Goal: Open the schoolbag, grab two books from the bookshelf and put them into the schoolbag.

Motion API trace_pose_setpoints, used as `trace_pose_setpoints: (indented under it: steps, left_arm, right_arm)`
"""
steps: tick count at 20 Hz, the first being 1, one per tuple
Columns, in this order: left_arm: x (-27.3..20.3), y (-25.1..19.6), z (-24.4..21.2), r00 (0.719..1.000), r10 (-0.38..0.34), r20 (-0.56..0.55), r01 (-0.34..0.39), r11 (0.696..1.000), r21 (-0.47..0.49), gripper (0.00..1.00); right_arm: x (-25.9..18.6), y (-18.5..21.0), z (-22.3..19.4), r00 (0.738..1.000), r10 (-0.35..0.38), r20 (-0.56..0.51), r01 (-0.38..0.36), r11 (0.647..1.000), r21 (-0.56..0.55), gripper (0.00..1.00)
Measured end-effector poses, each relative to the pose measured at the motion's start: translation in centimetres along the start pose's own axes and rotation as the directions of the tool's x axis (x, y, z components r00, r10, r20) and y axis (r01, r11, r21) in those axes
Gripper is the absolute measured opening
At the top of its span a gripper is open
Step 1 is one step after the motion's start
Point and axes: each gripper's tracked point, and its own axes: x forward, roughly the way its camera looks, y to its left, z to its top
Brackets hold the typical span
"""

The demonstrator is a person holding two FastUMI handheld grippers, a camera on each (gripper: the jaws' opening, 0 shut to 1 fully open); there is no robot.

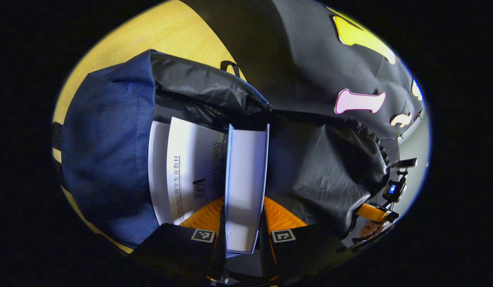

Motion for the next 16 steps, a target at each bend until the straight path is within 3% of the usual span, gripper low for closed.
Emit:
trace_pose_setpoints:
  steps: [1,3,4,5,6,9,10,11,12,15,16]
  left_arm:
    - [0.1,0.3,0.0,1.0,0.018,-0.001,-0.018,1.0,-0.004,0.38]
    - [0.2,2.2,0.1,0.995,0.096,0.0,-0.096,0.995,0.016,0.49]
    - [0.2,2.3,0.1,0.995,0.103,-0.005,-0.103,0.995,0.002,0.56]
    - [0.2,2.0,0.2,0.994,0.108,-0.004,-0.108,0.994,-0.005,0.59]
    - [0.2,2.1,0.1,0.993,0.122,-0.009,-0.122,0.993,0.0,0.6]
    - [-0.3,2.9,-0.3,0.975,0.216,-0.045,-0.215,0.976,0.031,0.64]
    - [-0.8,3.1,-0.3,0.966,0.253,-0.046,-0.251,0.967,0.046,0.65]
    - [-1.3,3.3,-0.3,0.954,0.295,-0.049,-0.291,0.955,0.062,0.78]
    - [-2.0,3.5,-0.3,0.939,0.341,-0.049,-0.337,0.938,0.078,0.67]
    - [-4.3,3.0,-0.3,0.899,0.435,-0.04,-0.427,0.894,0.138,0.69]
    - [-5.3,2.9,-0.3,0.879,0.476,-0.033,-0.465,0.87,0.164,0.82]
  right_arm:
    - [0.1,0.1,0.1,1.0,0.003,-0.002,-0.003,1.0,0.004,0.0]
    - [0.3,0.1,0.0,1.0,0.003,-0.005,-0.003,1.0,0.001,0.03]
    - [0.4,0.2,-0.1,1.0,0.005,-0.007,-0.005,1.0,-0.003,0.03]
    - [0.5,0.4,0.0,1.0,0.01,-0.01,-0.01,1.0,-0.002,0.0]
    - [0.7,0.6,0.0,1.0,0.012,-0.009,-0.012,1.0,-0.002,0.03]
    - [0.8,0.8,0.1,1.0,0.017,-0.011,-0.017,1.0,0.0,0.0]
    - [0.8,0.9,-0.1,1.0,0.019,-0.011,-0.019,1.0,0.0,0.0]
    - [0.9,1.0,0.0,1.0,0.021,-0.01,-0.021,1.0,-0.001,0.0]
    - [0.9,1.1,-0.1,1.0,0.023,-0.012,-0.023,1.0,-0.002,0.0]
    - [1.0,1.5,-0.1,1.0,0.029,-0.011,-0.029,1.0,-0.003,0.0]
    - [1.0,1.7,-0.2,0.999,0.032,-0.01,-0.032,0.999,-0.004,0.0]
